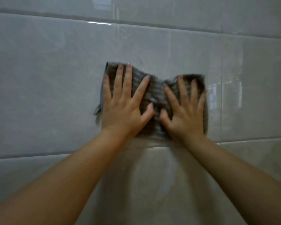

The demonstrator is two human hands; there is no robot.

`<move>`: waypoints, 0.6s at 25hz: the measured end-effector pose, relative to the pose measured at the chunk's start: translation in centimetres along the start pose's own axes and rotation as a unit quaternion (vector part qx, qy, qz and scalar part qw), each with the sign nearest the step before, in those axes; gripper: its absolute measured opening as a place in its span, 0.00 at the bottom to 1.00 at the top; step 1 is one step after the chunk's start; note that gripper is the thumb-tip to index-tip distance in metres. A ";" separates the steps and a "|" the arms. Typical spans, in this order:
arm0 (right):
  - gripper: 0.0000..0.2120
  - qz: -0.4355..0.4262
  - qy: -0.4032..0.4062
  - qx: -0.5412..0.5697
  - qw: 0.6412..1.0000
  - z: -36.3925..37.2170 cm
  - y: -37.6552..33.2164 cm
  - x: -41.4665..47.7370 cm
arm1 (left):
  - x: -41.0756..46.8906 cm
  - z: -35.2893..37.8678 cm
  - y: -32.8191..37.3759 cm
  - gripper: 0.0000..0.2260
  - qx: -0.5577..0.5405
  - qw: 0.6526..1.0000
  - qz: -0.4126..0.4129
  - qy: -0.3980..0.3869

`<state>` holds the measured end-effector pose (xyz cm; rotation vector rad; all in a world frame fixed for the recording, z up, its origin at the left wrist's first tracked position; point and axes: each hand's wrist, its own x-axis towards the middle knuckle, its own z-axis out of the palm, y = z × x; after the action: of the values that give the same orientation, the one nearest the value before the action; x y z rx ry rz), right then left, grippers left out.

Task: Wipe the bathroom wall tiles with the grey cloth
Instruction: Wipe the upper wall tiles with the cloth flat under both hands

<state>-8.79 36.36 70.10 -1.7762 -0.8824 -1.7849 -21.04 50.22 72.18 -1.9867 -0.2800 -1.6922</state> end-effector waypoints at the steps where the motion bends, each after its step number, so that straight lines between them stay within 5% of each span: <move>1: 0.32 0.019 0.001 -0.003 1.000 -0.1 1.1 1.2 | 1.4 0.1 0.8 0.32 -0.004 1.000 -0.022 -0.007; 15: 0.32 0.067 -0.007 0.025 0.997 -0.1 -0.3 -7.3 | -6.6 0.8 3.0 0.29 0.002 1.000 0.025 0.000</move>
<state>-8.66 35.71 62.88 -1.7743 -0.7864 -1.6539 -20.26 49.17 65.02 -1.9746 -0.2321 -1.6603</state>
